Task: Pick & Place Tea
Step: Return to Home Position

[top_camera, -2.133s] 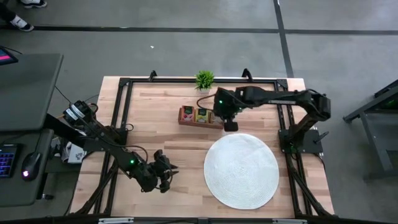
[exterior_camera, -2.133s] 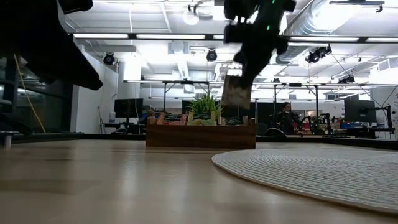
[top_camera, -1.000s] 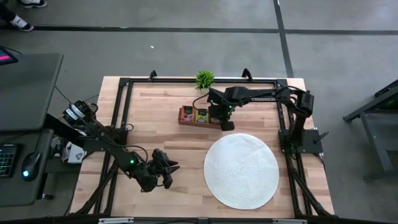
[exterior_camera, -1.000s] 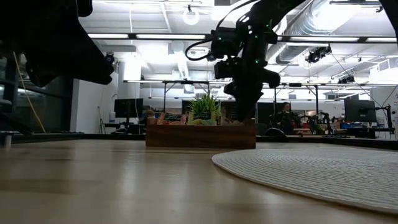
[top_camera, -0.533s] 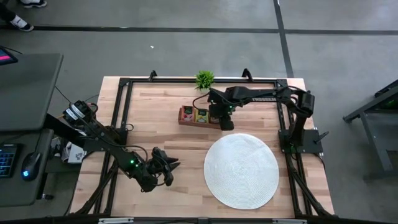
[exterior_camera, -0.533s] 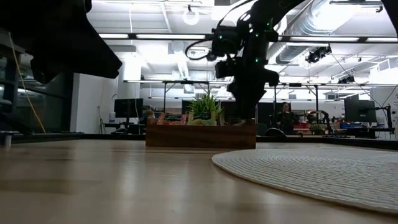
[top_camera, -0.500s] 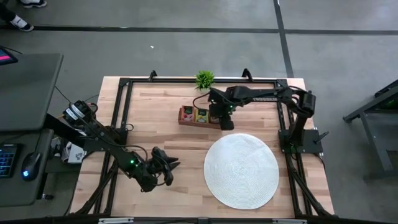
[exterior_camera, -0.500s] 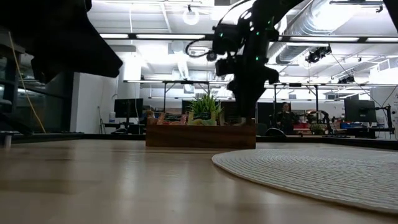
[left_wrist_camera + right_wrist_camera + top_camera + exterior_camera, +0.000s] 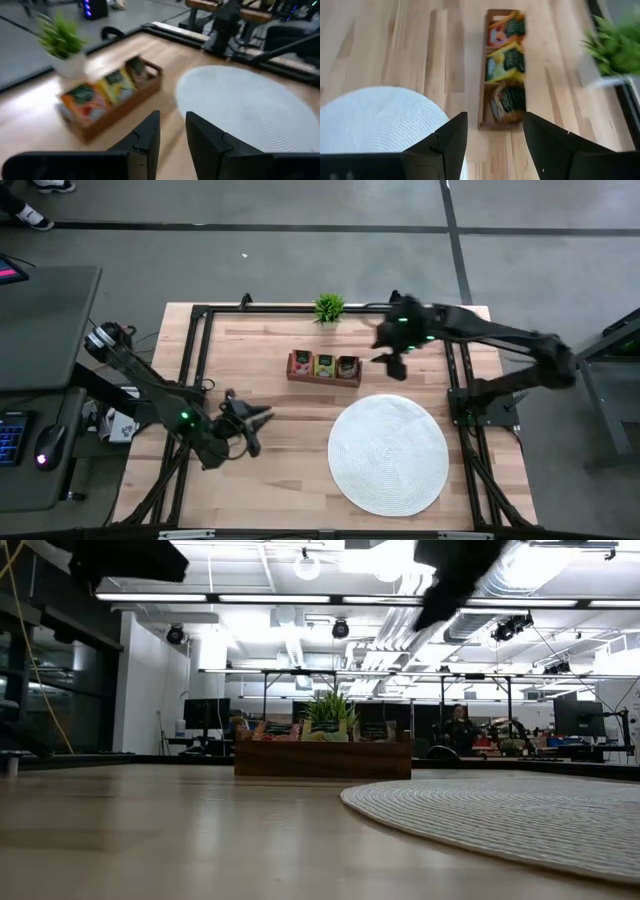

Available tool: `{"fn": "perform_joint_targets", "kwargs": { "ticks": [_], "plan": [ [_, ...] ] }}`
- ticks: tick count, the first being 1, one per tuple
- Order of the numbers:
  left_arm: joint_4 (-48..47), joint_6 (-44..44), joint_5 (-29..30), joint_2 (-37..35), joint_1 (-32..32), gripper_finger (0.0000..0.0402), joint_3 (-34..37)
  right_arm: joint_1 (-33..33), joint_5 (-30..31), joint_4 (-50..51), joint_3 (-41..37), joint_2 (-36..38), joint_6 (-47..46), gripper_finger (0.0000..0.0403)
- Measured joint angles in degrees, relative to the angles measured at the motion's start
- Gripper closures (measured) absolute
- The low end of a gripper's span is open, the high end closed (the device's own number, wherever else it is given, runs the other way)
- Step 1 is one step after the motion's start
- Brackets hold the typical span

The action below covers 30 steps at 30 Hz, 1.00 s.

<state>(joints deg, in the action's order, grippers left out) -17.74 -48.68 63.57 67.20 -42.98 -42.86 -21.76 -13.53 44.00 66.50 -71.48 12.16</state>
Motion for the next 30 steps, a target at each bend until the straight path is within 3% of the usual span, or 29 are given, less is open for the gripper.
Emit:
{"fn": "perform_joint_targets", "kwargs": {
  "ticks": [6, 9, 12, 15, 19, 21, 26, 30],
  "plan": [
    [-12.02, -1.32, 7.08, -10.60, -0.96, 0.0309, 1.20, -2.08, -0.06, -8.15, -15.95, 20.36, -8.94, 0.0214],
    [-11.39, -0.31, 5.84, -15.76, 0.63, 0.0309, 4.12, -2.14, -0.33, -13.15, -22.24, 28.65, -15.25, 0.0214],
    [-2.16, 5.35, 2.54, -18.24, 4.58, 0.0309, 8.38, -2.14, -0.97, -20.05, -28.00, 35.34, -22.24, 0.0214],
    [12.63, 15.71, -6.51, -20.44, 10.93, 0.0309, 15.16, -2.13, -1.41, -28.08, -33.45, 39.82, -28.29, 0.0214],
    [39.43, 32.07, -24.76, -22.21, 24.00, 0.0309, 25.08, -2.23, -0.20, -38.72, -38.87, 41.17, -34.83, 0.0214],
    [46.74, 37.48, -34.35, -22.12, 31.38, 0.0309, 28.84, -2.22, 0.99, -41.88, -40.06, 40.73, -35.51, 0.0214],
    [48.76, 39.14, -53.39, -26.28, 45.70, 0.0309, 34.43, -2.23, 6.41, -45.28, -40.83, 40.09, -37.95, 0.0214],
    [49.80, 39.34, -64.22, -31.13, 54.17, 0.0309, 39.43, -2.22, 10.83, -45.07, -40.83, 40.41, -42.72, 0.0214]
  ]
}}
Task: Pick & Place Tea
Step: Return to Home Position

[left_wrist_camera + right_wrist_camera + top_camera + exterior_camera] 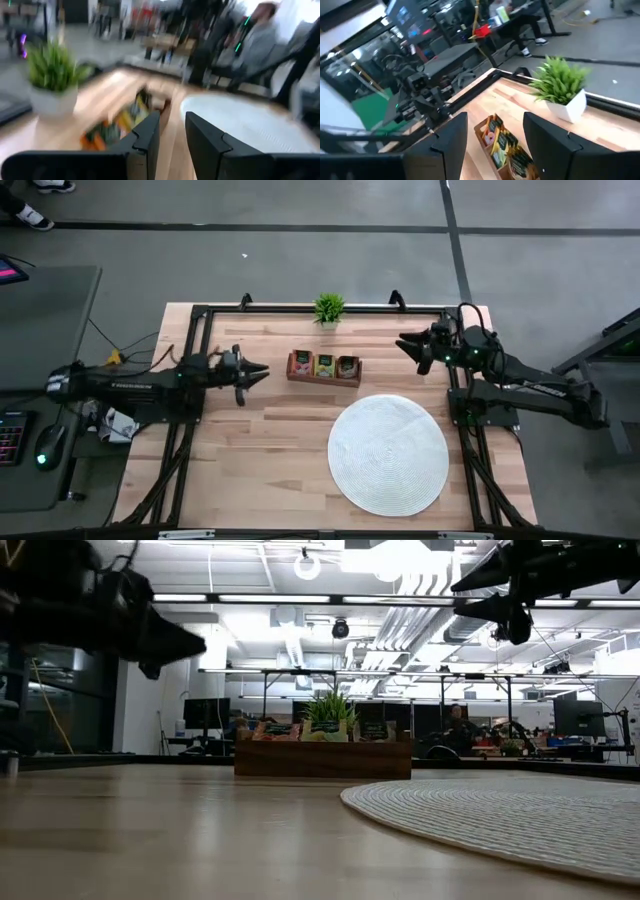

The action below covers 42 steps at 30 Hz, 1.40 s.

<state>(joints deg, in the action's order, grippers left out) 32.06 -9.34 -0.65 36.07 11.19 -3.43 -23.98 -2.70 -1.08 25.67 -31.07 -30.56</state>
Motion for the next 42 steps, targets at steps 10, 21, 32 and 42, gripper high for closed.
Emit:
{"fn": "perform_joint_targets", "kwargs": {
  "ticks": [10, 21, 32, 42],
  "plan": [
    [-15.23, -1.42, -23.93, -24.50, 17.08, 0.0309, 2.32, 1.43, 6.29, 0.78, 0.00, -0.09, -3.04, 0.0214],
    [-28.68, -2.02, -17.74, -35.25, 18.69, 0.0309, 2.54, 8.72, 16.96, -13.02, -8.86, -0.52, -8.04, 0.0214],
    [-31.71, 1.34, 1.97, -35.44, 11.90, 0.0309, 2.56, 12.55, 20.98, -34.05, -22.20, -2.98, 4.06, 0.0214],
    [-31.66, 3.09, 2.47, -35.40, 12.04, 0.0309, 2.59, 12.47, 23.32, -34.88, -25.09, -2.99, 9.01, 0.0214]
  ]
}}
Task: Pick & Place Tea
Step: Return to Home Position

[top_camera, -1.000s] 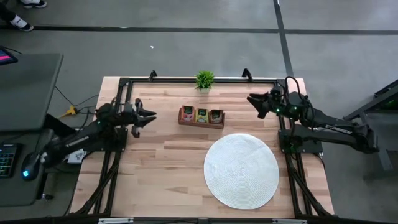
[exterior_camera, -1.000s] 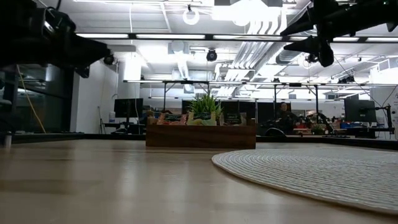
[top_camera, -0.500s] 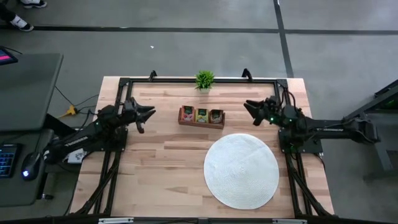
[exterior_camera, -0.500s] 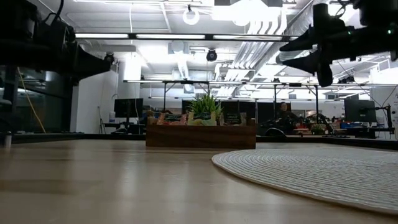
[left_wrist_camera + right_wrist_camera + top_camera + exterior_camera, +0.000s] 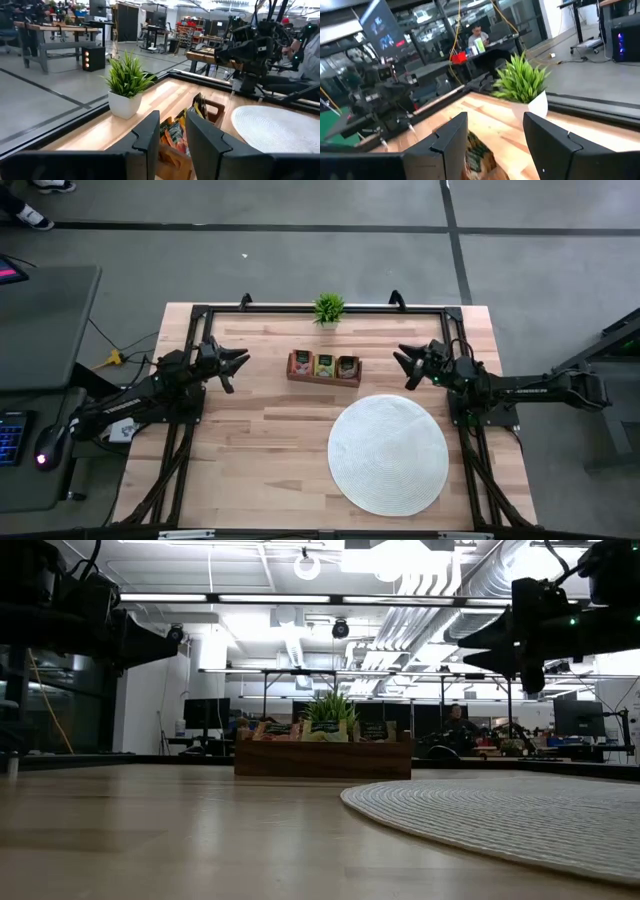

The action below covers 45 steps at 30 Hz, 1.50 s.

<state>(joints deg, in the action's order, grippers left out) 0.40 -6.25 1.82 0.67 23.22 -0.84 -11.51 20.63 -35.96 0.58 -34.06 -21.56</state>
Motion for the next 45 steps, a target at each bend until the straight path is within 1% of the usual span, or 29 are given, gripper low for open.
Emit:
{"fn": "perform_joint_targets", "kwargs": {
  "ticks": [4, 8, 10, 14, 17, 19, 22, 25, 27, 29, 31, 34, 45],
  "plan": [
    [0.24, 0.15, 1.30, 0.00, 0.00, 0.0309, 0.00, -0.02, 0.45, 0.19, 0.00, 0.78, 1.57, 0.0214],
    [1.48, 3.50, 1.84, -0.09, 0.00, 0.0309, 0.02, -0.02, -1.46, 0.52, -0.01, 4.83, 2.53, 0.0214],
    [3.47, 6.52, 1.98, -0.09, 0.00, 0.0309, 0.02, -0.02, -2.50, 2.64, -0.02, 7.54, 2.57, 0.0214],
    [8.35, 12.07, 4.60, -0.09, 0.00, 0.0309, 0.02, -0.04, -3.90, 9.13, -0.02, 13.67, 2.59, 0.0214],
    [12.12, 15.47, 6.06, -0.11, 0.00, 0.0309, 0.04, -0.04, -6.47, 13.54, -0.02, 18.87, 3.65, 0.0214],
    [14.05, 17.95, 5.46, -0.11, 0.00, 0.0309, 0.04, -0.02, -7.87, 16.95, -0.02, 22.55, 3.80, 0.0214],
    [15.93, 20.95, 2.29, -0.11, 0.00, 0.0309, 0.04, -0.03, -8.97, 22.58, -0.02, 27.71, 2.99, 0.0214],
    [16.04, 21.40, 0.23, -0.11, 0.00, 0.0309, 0.04, -0.04, -11.78, 27.09, -0.04, 31.90, 1.00, 0.0214],
    [15.52, 21.22, 0.02, -0.10, 0.00, 0.0309, 0.04, -0.04, -13.61, 30.03, -0.04, 33.78, 2.47, 0.0214],
    [14.70, 21.08, 0.19, -0.09, 0.00, 0.0309, 0.04, -0.02, -13.96, 31.34, -0.04, 33.90, 4.70, 0.0214],
    [13.87, 21.05, 0.25, -0.09, 0.00, 0.0309, 0.04, -0.02, -15.33, 31.02, -0.04, 33.30, 3.31, 0.0214],
    [11.39, 21.03, 0.24, -0.07, 0.00, 0.0309, 0.04, 0.00, -15.69, 31.27, -0.04, 32.51, 0.91, 0.0214],
    [2.82, 21.01, 0.27, -0.04, 0.00, 0.0309, 0.04, 0.00, -15.68, 31.03, -0.07, 32.54, 1.02, 0.0214]
  ]
}}
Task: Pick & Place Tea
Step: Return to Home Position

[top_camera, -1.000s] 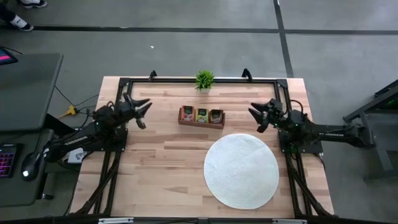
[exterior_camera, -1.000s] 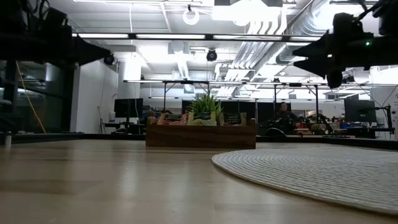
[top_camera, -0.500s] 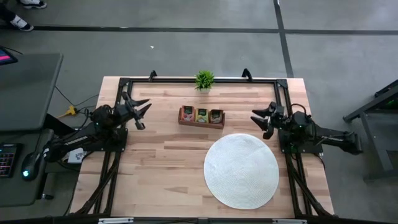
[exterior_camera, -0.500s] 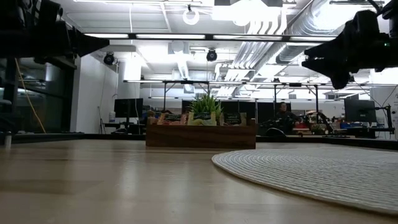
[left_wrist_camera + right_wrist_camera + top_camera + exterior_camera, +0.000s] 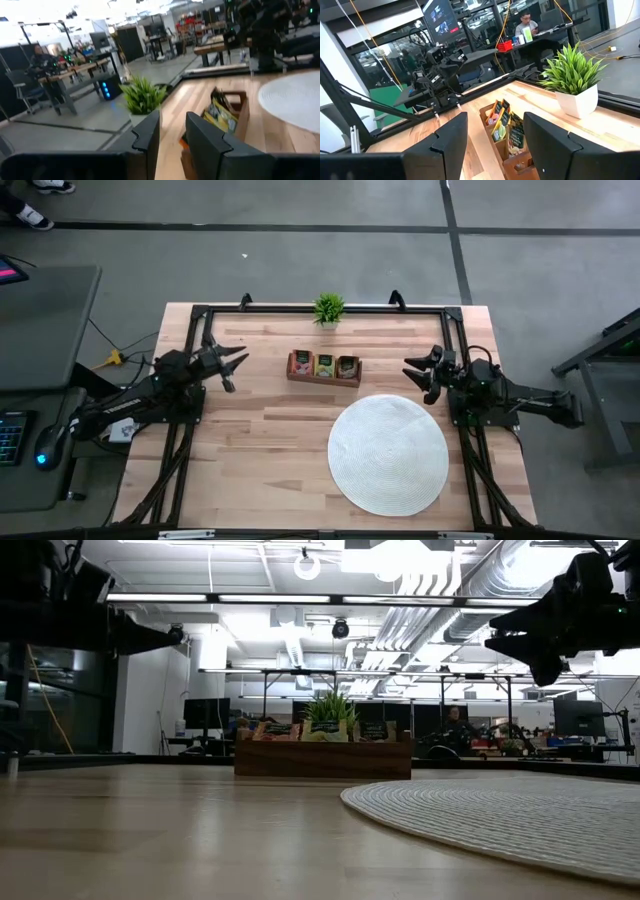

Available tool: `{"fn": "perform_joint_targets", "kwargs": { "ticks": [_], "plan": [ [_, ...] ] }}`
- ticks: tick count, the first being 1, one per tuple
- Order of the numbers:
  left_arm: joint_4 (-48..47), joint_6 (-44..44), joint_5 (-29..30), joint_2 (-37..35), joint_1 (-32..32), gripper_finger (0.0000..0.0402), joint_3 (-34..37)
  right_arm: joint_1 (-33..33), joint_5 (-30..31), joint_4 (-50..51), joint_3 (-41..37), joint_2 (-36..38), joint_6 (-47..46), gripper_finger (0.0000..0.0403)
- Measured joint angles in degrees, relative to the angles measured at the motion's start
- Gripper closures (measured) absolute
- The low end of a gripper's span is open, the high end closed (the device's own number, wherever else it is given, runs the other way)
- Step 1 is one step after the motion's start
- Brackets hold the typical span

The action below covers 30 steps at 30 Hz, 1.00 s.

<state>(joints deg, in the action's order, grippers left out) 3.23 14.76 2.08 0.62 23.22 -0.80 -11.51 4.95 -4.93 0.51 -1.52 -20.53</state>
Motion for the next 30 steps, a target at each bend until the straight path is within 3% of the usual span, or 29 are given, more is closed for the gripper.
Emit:
{"fn": "perform_joint_targets", "kwargs": {
  "ticks": [30],
  "plan": [
    [-2.76, -0.02, -0.07, 0.00, -0.66, 0.0309, 0.00, 0.00, 0.00, 0.00, -0.02, 0.00, 0.02, 0.0214]
  ]
}}
